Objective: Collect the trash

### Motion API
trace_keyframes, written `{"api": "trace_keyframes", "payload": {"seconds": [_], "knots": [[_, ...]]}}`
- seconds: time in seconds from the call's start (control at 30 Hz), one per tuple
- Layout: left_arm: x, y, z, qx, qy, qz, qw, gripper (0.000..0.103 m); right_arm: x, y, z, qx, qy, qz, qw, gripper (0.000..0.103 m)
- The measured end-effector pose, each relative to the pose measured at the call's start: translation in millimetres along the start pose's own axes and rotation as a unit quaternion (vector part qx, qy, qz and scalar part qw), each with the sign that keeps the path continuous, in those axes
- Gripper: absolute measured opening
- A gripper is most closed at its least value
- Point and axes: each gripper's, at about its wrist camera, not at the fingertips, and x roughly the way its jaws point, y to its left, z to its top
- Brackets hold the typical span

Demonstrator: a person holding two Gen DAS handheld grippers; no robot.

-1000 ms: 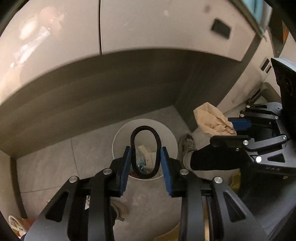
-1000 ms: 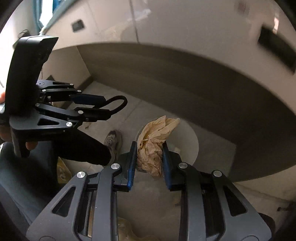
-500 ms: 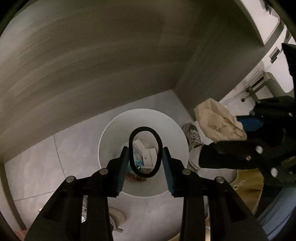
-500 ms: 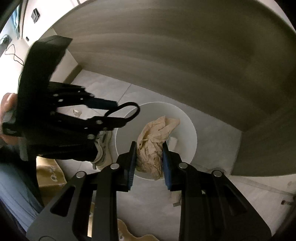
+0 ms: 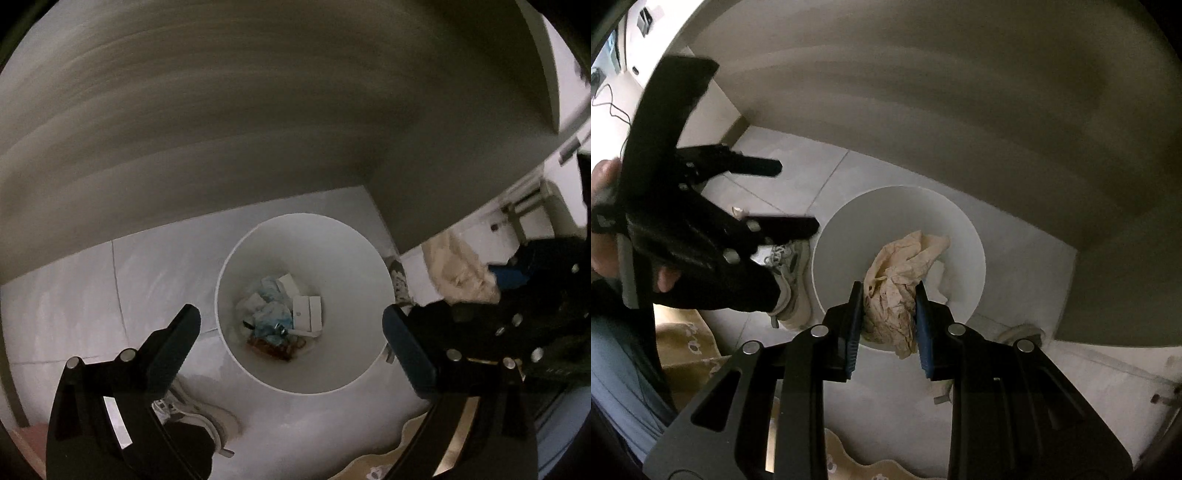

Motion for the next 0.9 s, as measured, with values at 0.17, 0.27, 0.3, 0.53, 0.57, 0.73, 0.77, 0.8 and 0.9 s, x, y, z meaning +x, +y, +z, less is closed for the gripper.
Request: {"api": "trace_keyframes", "payload": {"seconds": [0.17,0.27,0.3,0.53,0.57,0.73,0.77,0.8,0.9], "knots": [[-4,14,1,-0.015,-0.006,0.0,0.9999,0.097,12,6,10,-0.019,0.009,0.005,1.0,0.024],[-5,17,1,-0.022,-0.005,0.0,0.9997,0.097,22,8,13,-0.02,0.019,0.024,0.999,0.061],[-6,18,0,-0.024,-0.005,-0.001,0.9997,0.097,26,7,14,-0.016,0.023,0.025,0.999,0.083],[-12,16,1,-0.024,-0.007,-0.011,0.9996,0.097,26,3,18,-0.003,0.023,0.014,1.0,0.098],[-13,15,1,-0.023,-0.008,-0.011,0.9996,0.097,26,2,17,-0.002,0.023,0.013,1.0,0.098],[-25,5,0,-0.017,-0.016,-0.009,0.9997,0.097,21,8,20,-0.002,0.016,0.003,1.0,0.098],[-28,2,0,-0.016,-0.018,-0.008,0.9997,0.097,17,9,20,-0.001,0.013,0.001,1.0,0.098],[-32,0,-1,-0.015,-0.021,-0.007,0.9996,0.097,16,11,19,-0.001,0.011,0.0,1.0,0.098],[-52,-9,-5,-0.008,-0.035,-0.007,0.9993,0.097,4,15,18,-0.001,-0.001,-0.009,1.0,0.098]]}}
